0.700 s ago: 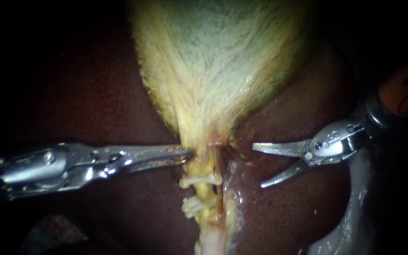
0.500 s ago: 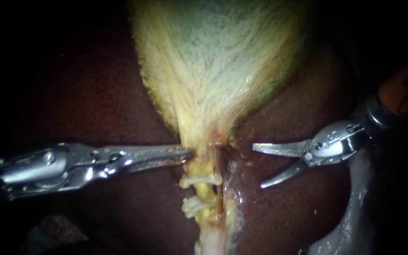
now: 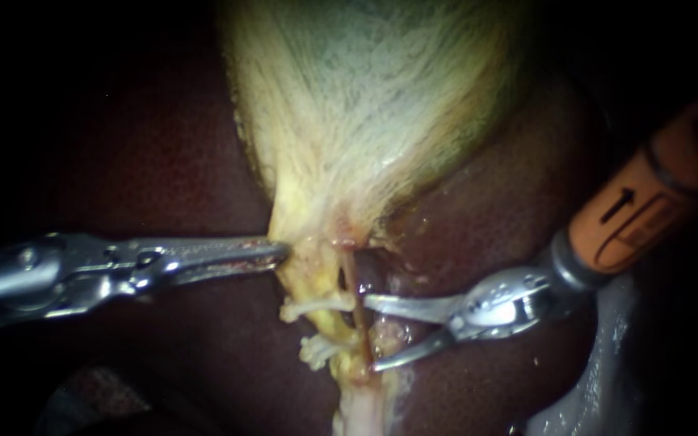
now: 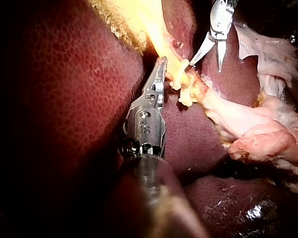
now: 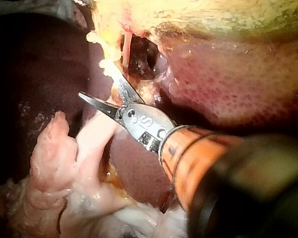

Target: Go to the cutting position left tube

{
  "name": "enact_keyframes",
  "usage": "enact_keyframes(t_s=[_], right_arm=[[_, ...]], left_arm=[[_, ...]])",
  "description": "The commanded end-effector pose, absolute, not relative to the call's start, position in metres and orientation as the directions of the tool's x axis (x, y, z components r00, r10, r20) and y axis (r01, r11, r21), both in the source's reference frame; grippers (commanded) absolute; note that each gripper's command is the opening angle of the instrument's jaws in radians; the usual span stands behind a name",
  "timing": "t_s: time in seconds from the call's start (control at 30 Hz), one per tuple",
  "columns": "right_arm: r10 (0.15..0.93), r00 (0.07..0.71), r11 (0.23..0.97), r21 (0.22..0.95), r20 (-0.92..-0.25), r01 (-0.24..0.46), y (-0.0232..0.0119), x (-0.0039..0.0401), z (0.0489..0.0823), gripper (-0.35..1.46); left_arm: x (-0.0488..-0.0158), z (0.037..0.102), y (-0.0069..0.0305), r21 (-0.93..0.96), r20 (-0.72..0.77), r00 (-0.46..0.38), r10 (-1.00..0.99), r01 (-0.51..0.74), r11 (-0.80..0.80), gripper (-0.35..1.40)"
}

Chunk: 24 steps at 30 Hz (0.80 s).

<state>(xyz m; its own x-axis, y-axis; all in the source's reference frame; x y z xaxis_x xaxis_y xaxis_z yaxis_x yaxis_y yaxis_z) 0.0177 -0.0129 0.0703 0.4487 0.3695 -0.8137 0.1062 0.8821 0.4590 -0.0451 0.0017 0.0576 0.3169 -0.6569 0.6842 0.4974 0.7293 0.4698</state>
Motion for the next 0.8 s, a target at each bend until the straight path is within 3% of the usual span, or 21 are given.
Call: enact_keyframes(t_s=[0.03,0.8], right_arm=[[0.370,0.451,0.880,0.462,-0.812,0.110,-0.0130,0.0179,0.0705,1.43],[0.347,0.527,0.888,0.453,-0.776,0.083,-0.0121,0.0172,0.0738,1.41]], left_arm=[[-0.0451,0.0574,0.0016,0.470,0.684,0.316,-0.657,0.498,0.729,-0.35],[-0.0454,0.0556,0.0007,0.468,0.686,0.310,-0.658,0.505,0.725,-0.35]])
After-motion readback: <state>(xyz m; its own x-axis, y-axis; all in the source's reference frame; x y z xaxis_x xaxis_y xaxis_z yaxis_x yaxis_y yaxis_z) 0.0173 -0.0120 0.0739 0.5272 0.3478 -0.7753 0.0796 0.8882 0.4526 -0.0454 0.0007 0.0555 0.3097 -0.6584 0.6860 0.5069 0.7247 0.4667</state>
